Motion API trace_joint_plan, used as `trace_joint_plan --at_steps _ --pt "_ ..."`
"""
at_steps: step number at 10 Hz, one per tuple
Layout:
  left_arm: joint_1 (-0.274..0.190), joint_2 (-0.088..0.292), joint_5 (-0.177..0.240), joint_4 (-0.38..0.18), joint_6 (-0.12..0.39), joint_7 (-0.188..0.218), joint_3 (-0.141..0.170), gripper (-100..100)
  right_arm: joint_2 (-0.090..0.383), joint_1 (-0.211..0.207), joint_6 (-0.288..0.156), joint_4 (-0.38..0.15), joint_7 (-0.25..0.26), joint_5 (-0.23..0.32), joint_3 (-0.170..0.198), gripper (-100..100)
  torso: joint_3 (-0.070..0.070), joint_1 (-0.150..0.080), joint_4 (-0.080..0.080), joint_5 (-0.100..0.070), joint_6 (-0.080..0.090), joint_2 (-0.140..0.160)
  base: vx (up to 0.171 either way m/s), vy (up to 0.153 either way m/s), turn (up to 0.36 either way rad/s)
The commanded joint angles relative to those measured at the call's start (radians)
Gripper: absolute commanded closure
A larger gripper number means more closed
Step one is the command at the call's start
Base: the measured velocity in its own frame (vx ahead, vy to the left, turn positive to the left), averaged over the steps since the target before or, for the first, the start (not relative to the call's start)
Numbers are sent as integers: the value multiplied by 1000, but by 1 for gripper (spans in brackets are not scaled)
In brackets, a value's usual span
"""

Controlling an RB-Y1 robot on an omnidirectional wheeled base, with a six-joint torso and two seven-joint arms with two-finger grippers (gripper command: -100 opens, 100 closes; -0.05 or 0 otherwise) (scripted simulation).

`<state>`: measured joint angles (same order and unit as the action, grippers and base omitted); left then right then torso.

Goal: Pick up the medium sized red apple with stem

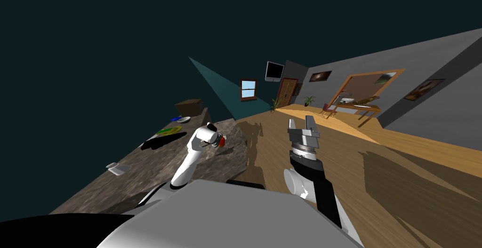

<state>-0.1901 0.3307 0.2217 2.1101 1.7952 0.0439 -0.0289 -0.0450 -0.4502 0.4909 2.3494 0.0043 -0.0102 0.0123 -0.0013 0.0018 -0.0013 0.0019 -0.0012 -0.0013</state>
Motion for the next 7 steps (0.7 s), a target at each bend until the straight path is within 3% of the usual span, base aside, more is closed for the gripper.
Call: trace_joint_plan --at_steps 1,2,5,6,7 --pt "0 0 0 0 0 0 0 0 0 0 0 0 0 0 0 0 0 0 0 0 0 0 0 0 0" --pt "3 -1 3 35 31 7 -1 100 0 0 0 0 0 0 0 0 0 0 0 0 0 0 5 1 21" --pt "1 3 14 93 91 16 4 100 0 0 0 0 0 0 0 0 0 0 0 0 0 0 9 0 17" --pt "-4 1 9 77 77 16 0 100 0 0 0 0 0 0 0 0 0 0 1 0 0 0 0 0 0" --pt "-4 1 10 79 83 17 0 0 0 0 0 0 0 0 0 0 0 0 0 0 0 0 0 0 0"
